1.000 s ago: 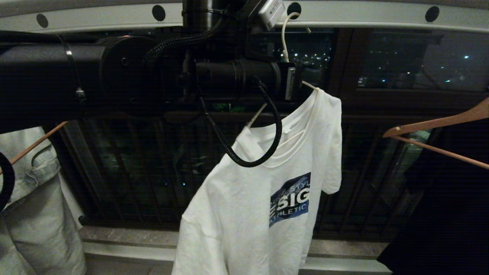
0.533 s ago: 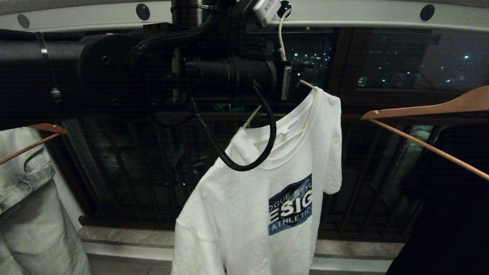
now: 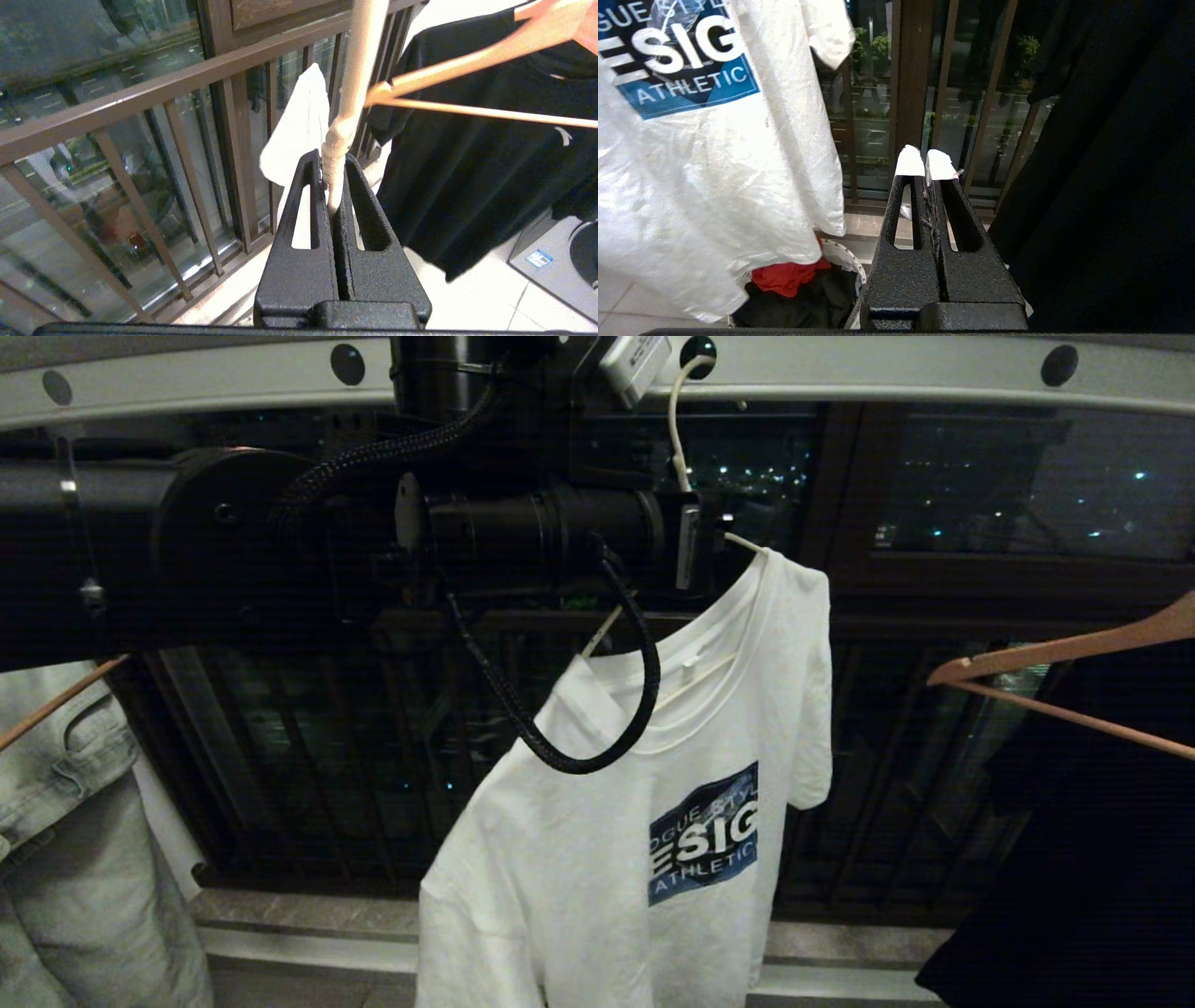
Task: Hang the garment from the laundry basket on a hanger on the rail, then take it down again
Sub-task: Take the clothes off the clothes rack
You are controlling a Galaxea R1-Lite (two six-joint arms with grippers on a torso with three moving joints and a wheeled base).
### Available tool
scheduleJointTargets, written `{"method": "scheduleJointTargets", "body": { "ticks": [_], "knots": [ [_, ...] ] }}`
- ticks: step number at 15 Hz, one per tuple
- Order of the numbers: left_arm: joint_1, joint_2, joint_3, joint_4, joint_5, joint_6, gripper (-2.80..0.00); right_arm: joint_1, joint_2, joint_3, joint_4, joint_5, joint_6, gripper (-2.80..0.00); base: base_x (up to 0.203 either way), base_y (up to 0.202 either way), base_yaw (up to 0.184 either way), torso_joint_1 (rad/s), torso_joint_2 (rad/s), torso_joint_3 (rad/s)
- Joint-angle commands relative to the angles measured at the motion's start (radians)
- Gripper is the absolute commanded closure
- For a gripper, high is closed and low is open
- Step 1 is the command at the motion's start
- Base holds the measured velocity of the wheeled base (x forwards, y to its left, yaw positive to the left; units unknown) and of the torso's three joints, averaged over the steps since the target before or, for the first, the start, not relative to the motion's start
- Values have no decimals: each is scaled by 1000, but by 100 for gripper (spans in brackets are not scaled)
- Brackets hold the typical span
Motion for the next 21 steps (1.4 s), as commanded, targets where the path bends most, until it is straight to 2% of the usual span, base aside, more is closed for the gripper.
{"method": "scheduleJointTargets", "body": {
  "ticks": [1, 4, 8, 11, 15, 21],
  "knots": [
    [0, -11, 8, -1, 0, -1, 0, 0, 1, 0, 0, 0, -1, 0, 0, 0, 0, 0, 0, 0],
    [0, -22, 27, -21, 1, -1, 0, 0, 1, 0, 0, 0, -1, 0, 0, 0, 0, 0, 0, 0],
    [0, -45, 133, -124, -1, -1, 0, 0, 7, 0, 0, 0, -1, 0, 0, 0, 0, 0, 0, 0],
    [0, -46, 149, -168, 2, -1, 0, 0, 7, 0, 0, 0, -1, 0, 0, 0, 0, 0, 0, 0],
    [0, -44, 224, -332, -1, 3, 0, 0, 7, 0, 0, 0, -1, 0, 0, 0, 0, 0, 0, 0],
    [0, -68, 262, -353, 1, 5, 0, 0, 9, 0, 0, 0, -1, 0, 0, 0, 0, 0, 0, 0]
  ]
}}
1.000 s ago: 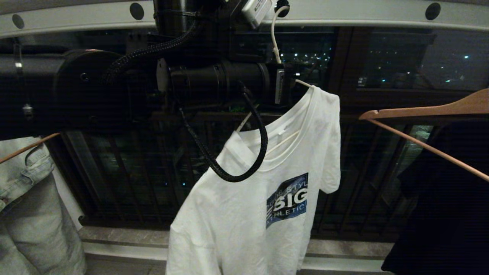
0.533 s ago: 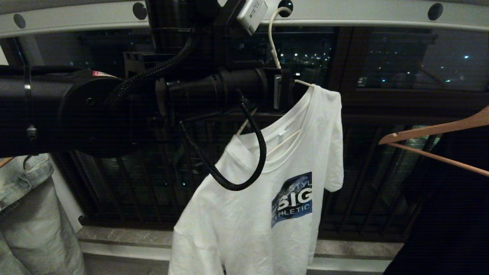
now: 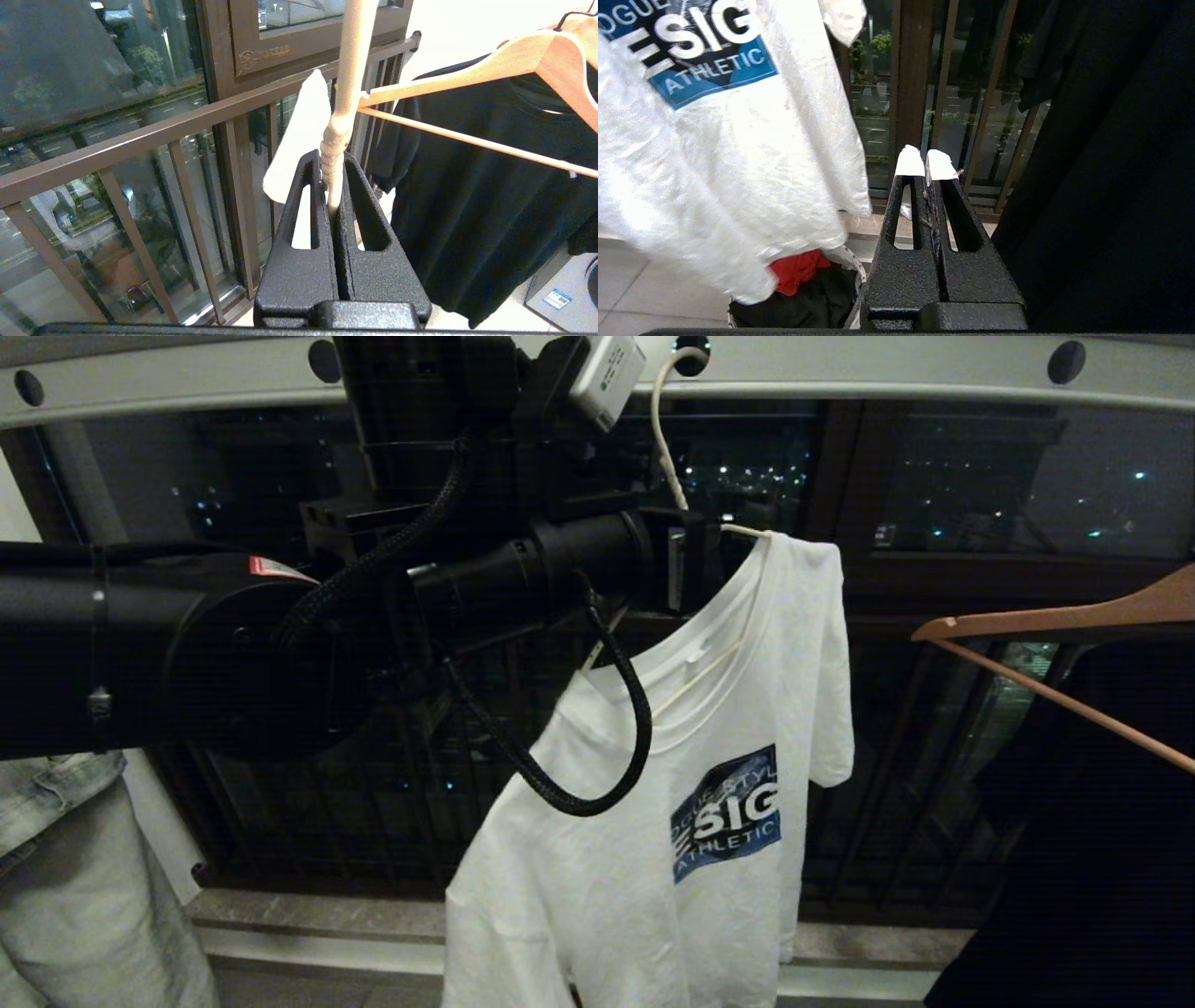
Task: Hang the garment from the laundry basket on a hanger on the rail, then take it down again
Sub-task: Take the clothes off the clothes rack
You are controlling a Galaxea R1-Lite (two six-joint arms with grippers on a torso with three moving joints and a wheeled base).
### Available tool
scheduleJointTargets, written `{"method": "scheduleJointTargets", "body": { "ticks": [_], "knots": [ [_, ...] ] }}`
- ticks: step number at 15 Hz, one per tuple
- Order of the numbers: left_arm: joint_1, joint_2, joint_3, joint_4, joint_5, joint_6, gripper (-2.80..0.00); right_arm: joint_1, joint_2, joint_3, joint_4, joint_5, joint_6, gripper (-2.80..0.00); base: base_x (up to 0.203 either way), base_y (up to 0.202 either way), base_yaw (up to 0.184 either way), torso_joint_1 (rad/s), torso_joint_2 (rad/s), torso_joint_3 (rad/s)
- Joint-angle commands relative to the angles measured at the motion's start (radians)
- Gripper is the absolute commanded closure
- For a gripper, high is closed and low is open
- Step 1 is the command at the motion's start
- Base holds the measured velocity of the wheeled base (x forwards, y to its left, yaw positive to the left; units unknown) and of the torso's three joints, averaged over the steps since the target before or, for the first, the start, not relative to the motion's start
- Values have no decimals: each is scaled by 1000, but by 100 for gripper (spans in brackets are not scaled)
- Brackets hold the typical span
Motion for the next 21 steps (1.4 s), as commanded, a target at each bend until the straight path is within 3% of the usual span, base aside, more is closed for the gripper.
{"method": "scheduleJointTargets", "body": {
  "ticks": [1, 4, 15, 21],
  "knots": [
    [0, -24, 31, -5, -1, 1, 0, 0, 4, 0, 0, 0, 0, 0, 0, 0, 0, 0, 0, 0],
    [0, -47, 63, -50, -1, 7, 0, 0, 3, 0, 0, 0, 0, 0, 0, 0, 0, 0, 0, 0],
    [0, -125, 108, -51, -1, 8, 0, 0, 21, 0, 0, 0, 0, 0, 0, 0, 0, 0, 0, 0],
    [0, -151, 199, -80, 25, 47, 0, 0, 21, 0, 0, 0, 0, 0, 0, 0, 0, 0, 0, 0]
  ]
}}
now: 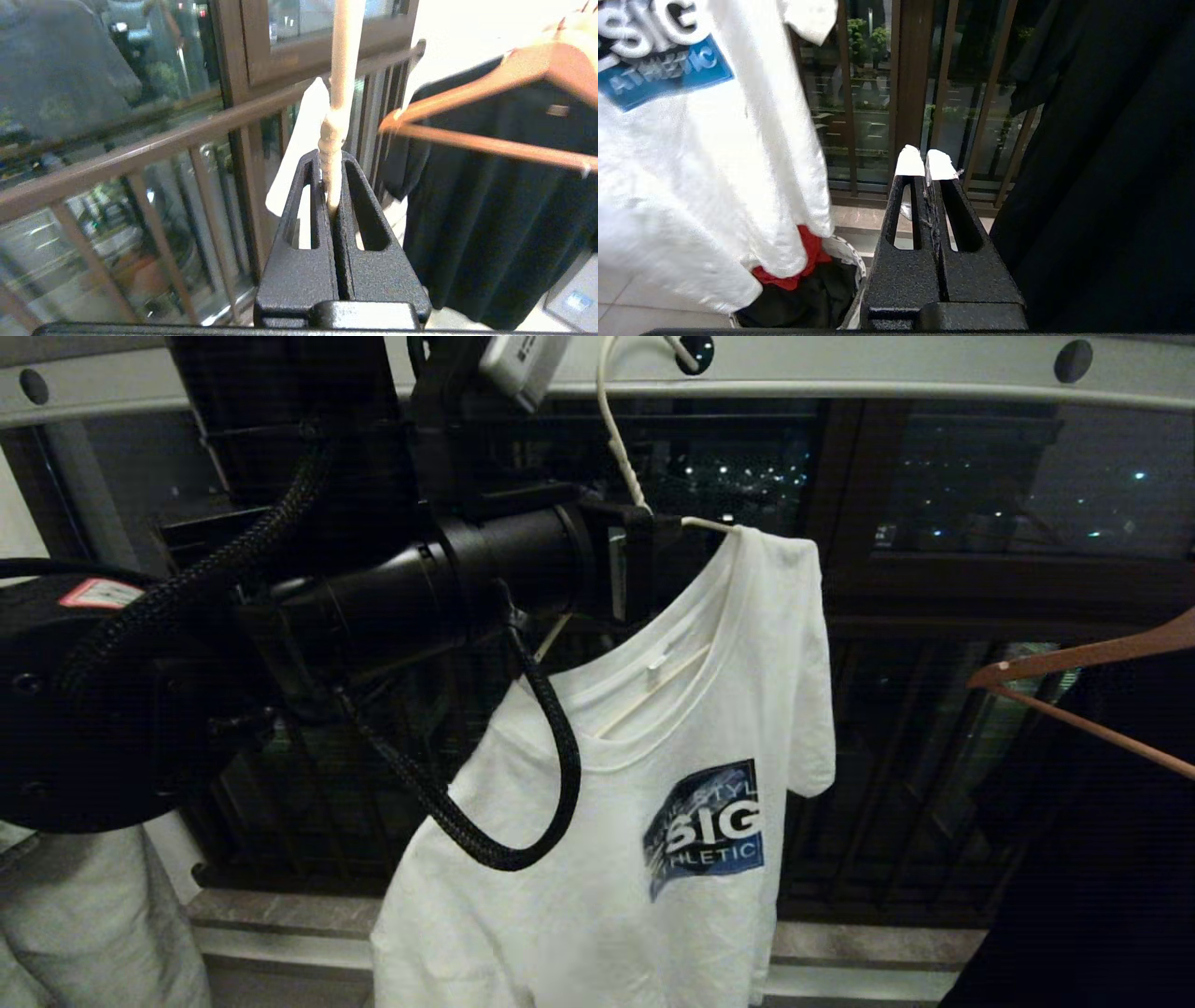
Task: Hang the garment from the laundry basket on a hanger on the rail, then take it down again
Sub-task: Take the clothes off the clothes rack
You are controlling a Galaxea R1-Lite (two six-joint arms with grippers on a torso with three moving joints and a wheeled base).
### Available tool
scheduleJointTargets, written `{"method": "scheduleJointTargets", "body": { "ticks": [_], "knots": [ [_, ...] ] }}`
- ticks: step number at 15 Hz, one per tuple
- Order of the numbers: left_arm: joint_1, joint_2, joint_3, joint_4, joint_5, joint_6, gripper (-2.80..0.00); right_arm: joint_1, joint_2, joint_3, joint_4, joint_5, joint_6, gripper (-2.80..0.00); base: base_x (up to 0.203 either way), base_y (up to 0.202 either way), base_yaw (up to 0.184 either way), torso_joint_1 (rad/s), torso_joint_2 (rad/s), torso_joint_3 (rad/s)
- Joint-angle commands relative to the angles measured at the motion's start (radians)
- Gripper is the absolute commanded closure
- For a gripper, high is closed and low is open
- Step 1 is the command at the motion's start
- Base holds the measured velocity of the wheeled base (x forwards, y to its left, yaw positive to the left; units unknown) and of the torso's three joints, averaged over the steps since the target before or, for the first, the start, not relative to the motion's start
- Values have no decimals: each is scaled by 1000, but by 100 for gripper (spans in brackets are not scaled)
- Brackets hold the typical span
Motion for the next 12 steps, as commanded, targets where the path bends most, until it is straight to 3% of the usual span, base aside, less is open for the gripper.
{"method": "scheduleJointTargets", "body": {
  "ticks": [1, 6, 10, 12],
  "knots": [
    [0, -7, 27, -43, 0, 2, 0, 0, 2, 0, 0, 0, 0, 0, 0, 0, 0, 0, 0, 0],
    [-1, -88, 28, -56, -1, 0, 0, 0, 2, 0, 0, 0, 0, 0, 0, 0, 0, 0, 0, 0],
    [0, -178, 54, 123, 6, -13, 0, 0, 0, 0, -1, 0, -4, 0, 0, 0, 0, 0, 0, 0],
    [0, -195, 90, 125, 39, -30, 0, 0, 9, -37, 4, 9, -15, 0, 0, 0, 0, 0, 0, 0]
  ]
}}
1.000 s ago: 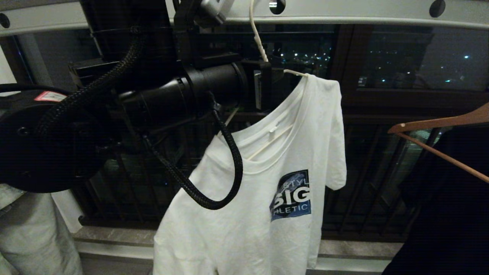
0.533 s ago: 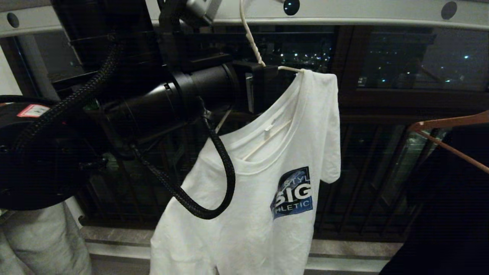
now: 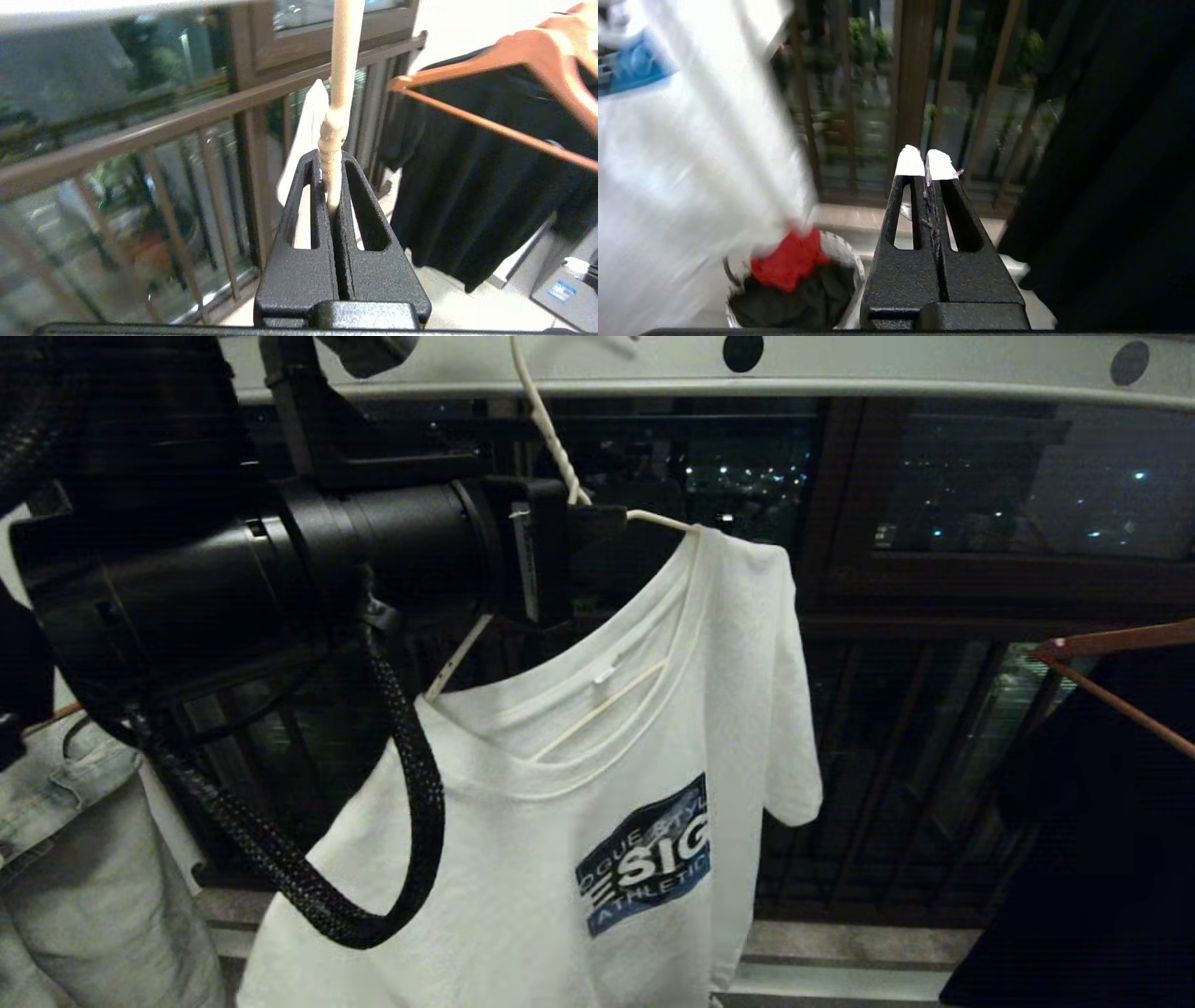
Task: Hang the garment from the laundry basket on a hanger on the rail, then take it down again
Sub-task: Take the clothes off the clothes rack
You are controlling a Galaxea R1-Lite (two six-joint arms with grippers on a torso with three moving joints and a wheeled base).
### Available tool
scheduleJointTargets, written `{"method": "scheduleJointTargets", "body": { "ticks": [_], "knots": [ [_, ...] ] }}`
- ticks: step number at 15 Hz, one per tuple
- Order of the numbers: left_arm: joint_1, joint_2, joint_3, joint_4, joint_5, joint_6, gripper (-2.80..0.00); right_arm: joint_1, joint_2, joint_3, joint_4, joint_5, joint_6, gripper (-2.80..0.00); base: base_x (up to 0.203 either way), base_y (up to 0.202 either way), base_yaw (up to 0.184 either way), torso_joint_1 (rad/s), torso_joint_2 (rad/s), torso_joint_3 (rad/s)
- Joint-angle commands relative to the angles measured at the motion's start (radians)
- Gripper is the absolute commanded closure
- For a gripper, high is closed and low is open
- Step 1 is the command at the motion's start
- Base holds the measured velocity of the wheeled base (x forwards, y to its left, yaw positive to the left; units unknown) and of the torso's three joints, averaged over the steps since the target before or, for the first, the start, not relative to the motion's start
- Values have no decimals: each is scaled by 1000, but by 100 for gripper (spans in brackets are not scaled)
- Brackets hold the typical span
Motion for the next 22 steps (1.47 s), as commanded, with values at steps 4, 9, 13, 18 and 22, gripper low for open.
{"method": "scheduleJointTargets", "body": {
  "ticks": [4, 9, 13, 18, 22],
  "knots": [
    [2, -61, 83, 1, 6, -35, 0, 0, 264, -283, 70, 147, 63, 0, 0, 0, 0, 0, 0, 0],
    [9, -3, 177, -5, 7, -111, 0, 3, 642, -478, 81, 374, 89, 0, 0, 0, 0, 0, 0, 0],
    [51, 109, 196, -111, 6, -122, 0, 107, 896, -502, -87, 392, 103, 0, 0, 0, 0, 0, 0, 0],
    [86, 314, 139, -245, 2, -120, 0, 370, 1186, -506, -365, 300, 201, 0, 0, 0, 0, 0, 0, 0],
    [138, 447, 60, -261, 7, -131, 0, 433, 1450, -575, -568, 253, 214, 0, 0, 0, 0, 0, 0, 0]
  ]
}}
